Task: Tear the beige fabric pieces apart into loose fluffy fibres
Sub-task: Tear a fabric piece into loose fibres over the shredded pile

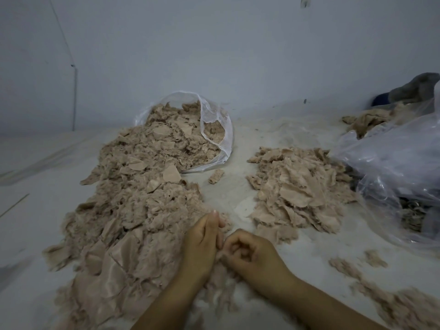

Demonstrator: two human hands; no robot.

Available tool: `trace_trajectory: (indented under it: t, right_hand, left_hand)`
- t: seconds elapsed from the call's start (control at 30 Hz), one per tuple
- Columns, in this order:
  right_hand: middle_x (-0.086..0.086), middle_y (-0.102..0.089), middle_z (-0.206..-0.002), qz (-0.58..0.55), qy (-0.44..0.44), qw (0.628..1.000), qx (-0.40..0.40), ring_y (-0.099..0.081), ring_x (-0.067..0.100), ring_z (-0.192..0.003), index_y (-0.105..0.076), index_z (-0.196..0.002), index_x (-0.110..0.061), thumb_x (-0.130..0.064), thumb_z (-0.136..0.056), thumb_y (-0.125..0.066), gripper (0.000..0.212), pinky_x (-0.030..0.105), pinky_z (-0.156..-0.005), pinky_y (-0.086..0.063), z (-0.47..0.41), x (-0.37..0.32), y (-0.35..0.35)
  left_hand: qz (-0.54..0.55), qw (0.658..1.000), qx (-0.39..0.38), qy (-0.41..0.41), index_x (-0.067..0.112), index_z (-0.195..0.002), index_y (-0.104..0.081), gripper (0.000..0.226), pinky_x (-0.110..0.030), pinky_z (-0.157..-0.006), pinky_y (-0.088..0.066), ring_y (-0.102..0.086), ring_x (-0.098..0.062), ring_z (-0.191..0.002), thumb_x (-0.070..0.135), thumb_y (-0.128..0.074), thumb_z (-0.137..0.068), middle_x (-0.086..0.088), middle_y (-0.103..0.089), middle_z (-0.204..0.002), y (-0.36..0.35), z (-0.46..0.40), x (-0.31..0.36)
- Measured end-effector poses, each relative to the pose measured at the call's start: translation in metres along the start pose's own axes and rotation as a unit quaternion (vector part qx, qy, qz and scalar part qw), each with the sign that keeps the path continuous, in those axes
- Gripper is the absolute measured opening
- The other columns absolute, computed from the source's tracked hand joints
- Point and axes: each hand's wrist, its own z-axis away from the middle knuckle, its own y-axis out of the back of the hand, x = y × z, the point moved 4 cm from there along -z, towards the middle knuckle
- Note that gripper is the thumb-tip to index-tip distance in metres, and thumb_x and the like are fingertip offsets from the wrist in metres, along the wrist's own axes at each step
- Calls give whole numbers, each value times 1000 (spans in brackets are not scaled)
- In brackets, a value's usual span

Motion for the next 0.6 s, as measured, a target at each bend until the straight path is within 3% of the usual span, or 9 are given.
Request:
trace_trajectory:
  t: [0.07, 0.13, 0.23, 0.4, 0.5, 0.6]
  right_hand:
    - [-6, -59, -58, -77, -27, 995, 65, -55, 9, -51, -58, -78, -11, 4, -84, -65, 17, 22, -54, -48, -2, 3, 12]
    - [0, -59, -56, -149, -45, 983, 102, -56, 12, -48, -54, -82, -7, 9, -86, -58, 17, 23, -50, -48, -4, 7, 23]
    - [7, -57, -55, -204, -56, 972, 104, -53, 16, -49, -51, -84, -5, 10, -88, -54, 16, 25, -50, -47, -4, 11, 28]
    - [11, -56, -56, -232, -75, 967, 75, -52, 19, -49, -53, -85, -4, 6, -88, -56, 11, 26, -49, -45, -5, 15, 25]
    - [9, -59, -59, -253, -78, 962, 65, -54, 18, -52, -54, -94, -4, -3, -88, -60, 8, 26, -50, -47, -5, 14, 24]
    - [3, -62, -62, -233, -85, 968, 40, -58, 16, -55, -57, -99, -8, -24, -78, -70, 29, 26, -53, -50, -4, 14, 22]
  left_hand:
    - [-31, 996, -88, 2, 14, -74, -60, 39, -26, -55, -43, -50, -9, -58, 49, -45, -84, 5, -54, -60, -7, 3, -1]
    - [0, 989, -145, 19, 8, -76, -59, 34, -22, -55, -43, -49, -11, -59, 38, -51, -87, 4, -54, -61, -13, 6, -1]
    - [41, 991, -128, 26, 4, -77, -61, 33, -19, -56, -43, -50, -10, -60, 36, -56, -83, 1, -55, -63, -8, 4, 3]
    - [56, 985, -144, 72, 21, -92, -70, 37, -18, -60, -49, -62, -6, -66, 41, -74, -61, 7, -67, -69, -2, 3, 2]
    - [59, 988, -137, 40, 20, -81, -75, 21, -17, -63, -50, -66, -9, -69, 36, -70, -69, -1, -73, -77, -2, 2, 5]
    - [31, 991, -127, 10, 18, -73, -75, 25, -17, -62, -49, -65, -10, -66, 40, -63, -74, 0, -72, -72, -4, 4, 8]
